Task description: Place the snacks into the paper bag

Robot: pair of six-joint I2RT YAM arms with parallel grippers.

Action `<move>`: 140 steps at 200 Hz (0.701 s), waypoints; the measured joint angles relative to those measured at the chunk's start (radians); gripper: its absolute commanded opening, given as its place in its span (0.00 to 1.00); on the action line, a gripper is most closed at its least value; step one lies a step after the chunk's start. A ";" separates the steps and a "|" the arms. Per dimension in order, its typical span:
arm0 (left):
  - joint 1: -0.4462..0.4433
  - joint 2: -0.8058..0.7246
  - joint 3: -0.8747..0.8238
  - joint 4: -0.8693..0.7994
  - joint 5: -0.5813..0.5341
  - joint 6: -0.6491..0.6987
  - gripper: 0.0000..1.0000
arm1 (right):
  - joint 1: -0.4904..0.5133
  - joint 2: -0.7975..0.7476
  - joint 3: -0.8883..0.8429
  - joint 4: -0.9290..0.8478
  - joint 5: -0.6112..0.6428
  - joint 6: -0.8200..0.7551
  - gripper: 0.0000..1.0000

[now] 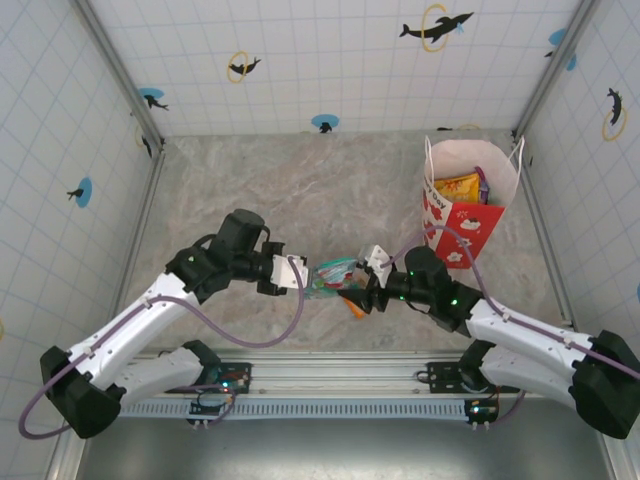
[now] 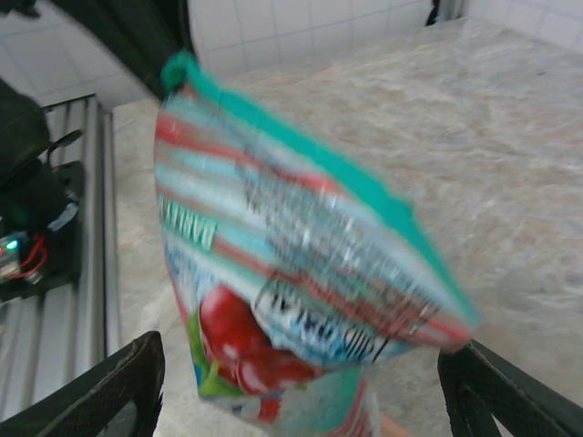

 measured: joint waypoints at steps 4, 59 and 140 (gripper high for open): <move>0.000 -0.003 0.000 0.003 0.002 0.000 0.00 | 0.000 0.000 -0.005 0.002 -0.010 0.002 0.78; 0.000 -0.025 -0.005 0.069 0.022 -0.006 0.00 | 0.000 -0.001 -0.040 0.060 -0.066 0.037 0.67; 0.000 -0.017 -0.005 0.123 0.001 -0.084 0.00 | -0.009 -0.061 -0.072 0.105 -0.007 0.076 0.21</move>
